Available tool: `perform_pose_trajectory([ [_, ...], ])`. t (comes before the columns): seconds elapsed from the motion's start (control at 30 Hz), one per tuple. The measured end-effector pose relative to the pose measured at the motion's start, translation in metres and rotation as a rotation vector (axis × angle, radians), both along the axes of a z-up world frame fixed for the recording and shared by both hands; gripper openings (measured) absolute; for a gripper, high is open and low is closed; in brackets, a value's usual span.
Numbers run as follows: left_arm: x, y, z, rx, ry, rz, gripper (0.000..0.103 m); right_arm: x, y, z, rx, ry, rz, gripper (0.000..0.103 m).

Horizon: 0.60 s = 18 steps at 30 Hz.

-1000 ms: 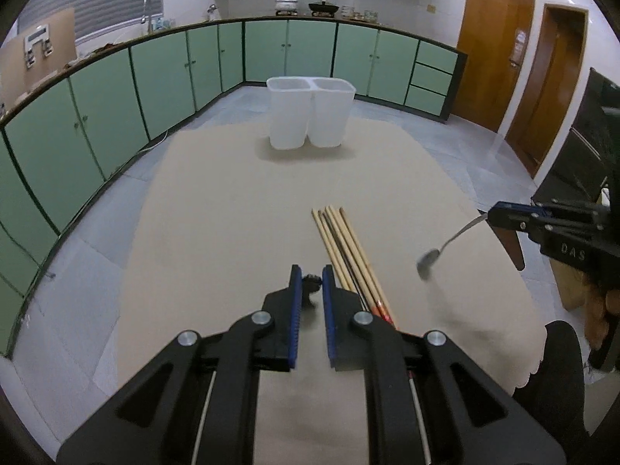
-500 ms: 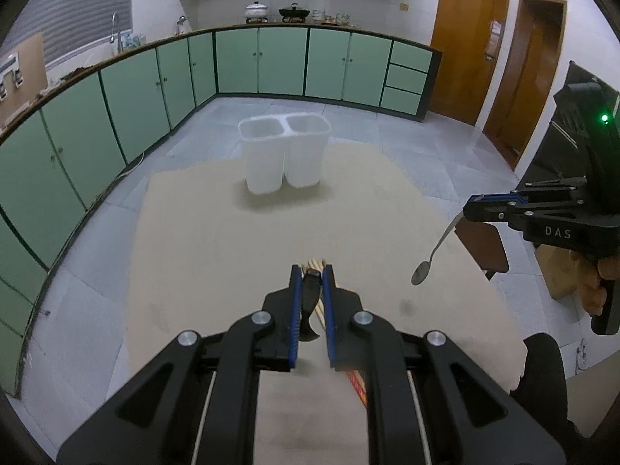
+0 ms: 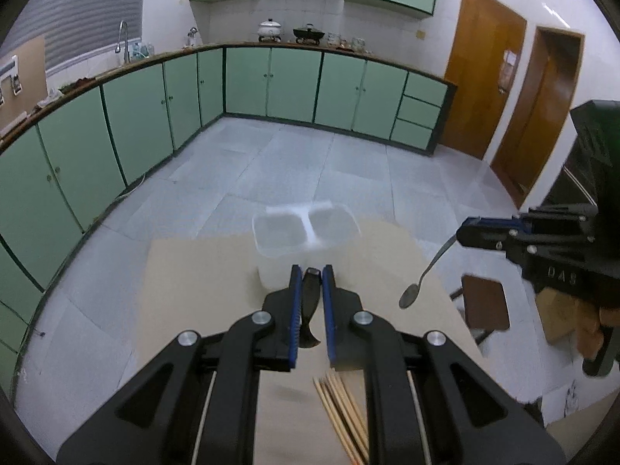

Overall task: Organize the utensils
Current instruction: 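Carry the silver spoon in the right tool while the left carries the black spoon into the white holder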

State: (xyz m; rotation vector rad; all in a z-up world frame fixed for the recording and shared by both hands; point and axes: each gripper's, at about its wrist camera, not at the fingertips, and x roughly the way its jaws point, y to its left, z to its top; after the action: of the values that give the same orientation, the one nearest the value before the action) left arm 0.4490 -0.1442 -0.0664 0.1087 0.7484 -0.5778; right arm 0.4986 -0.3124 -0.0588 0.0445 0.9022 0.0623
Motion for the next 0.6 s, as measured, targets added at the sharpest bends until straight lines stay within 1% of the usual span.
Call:
perform_pose_trajectory([
  [0.13,0.043,-0.02,0.017,0.0,-0.043,0.022,0.01,0.045,-0.008,0.017,-0.002,-0.042,-0.02,0.009],
  [0.2,0.07,-0.03,0.018,-0.011,-0.052,0.038,0.01,0.066,-0.013,0.017,-0.003,-0.053,-0.034,0.008],
  [0.27,0.088,-0.037,0.013,-0.015,-0.059,0.046,0.01,0.087,-0.019,0.01,-0.002,-0.057,-0.05,0.008],
  [0.37,0.118,-0.05,-0.011,-0.006,-0.032,0.058,0.01,0.117,-0.029,-0.017,0.01,-0.034,-0.075,0.008],
  [0.4,0.127,-0.053,-0.026,-0.007,-0.011,0.066,0.01,0.124,-0.031,-0.028,0.014,-0.021,-0.081,0.008],
  [0.43,0.133,-0.053,-0.034,-0.01,0.004,0.067,0.01,0.129,-0.034,-0.041,0.019,-0.003,-0.087,0.008],
  [0.47,0.137,-0.055,-0.048,-0.006,0.024,0.072,0.01,0.133,-0.037,-0.049,0.019,0.009,-0.092,0.008],
  [0.53,0.142,-0.055,-0.064,0.004,0.04,0.082,0.011,0.139,-0.043,-0.072,0.034,0.047,-0.103,0.01],
  [0.57,0.144,-0.054,-0.07,0.011,0.043,0.092,0.011,0.14,-0.043,-0.079,0.047,0.062,-0.108,0.014],
  [0.6,0.144,-0.05,-0.072,0.012,0.047,0.09,0.015,0.139,-0.046,-0.084,0.058,0.07,-0.115,0.021],
])
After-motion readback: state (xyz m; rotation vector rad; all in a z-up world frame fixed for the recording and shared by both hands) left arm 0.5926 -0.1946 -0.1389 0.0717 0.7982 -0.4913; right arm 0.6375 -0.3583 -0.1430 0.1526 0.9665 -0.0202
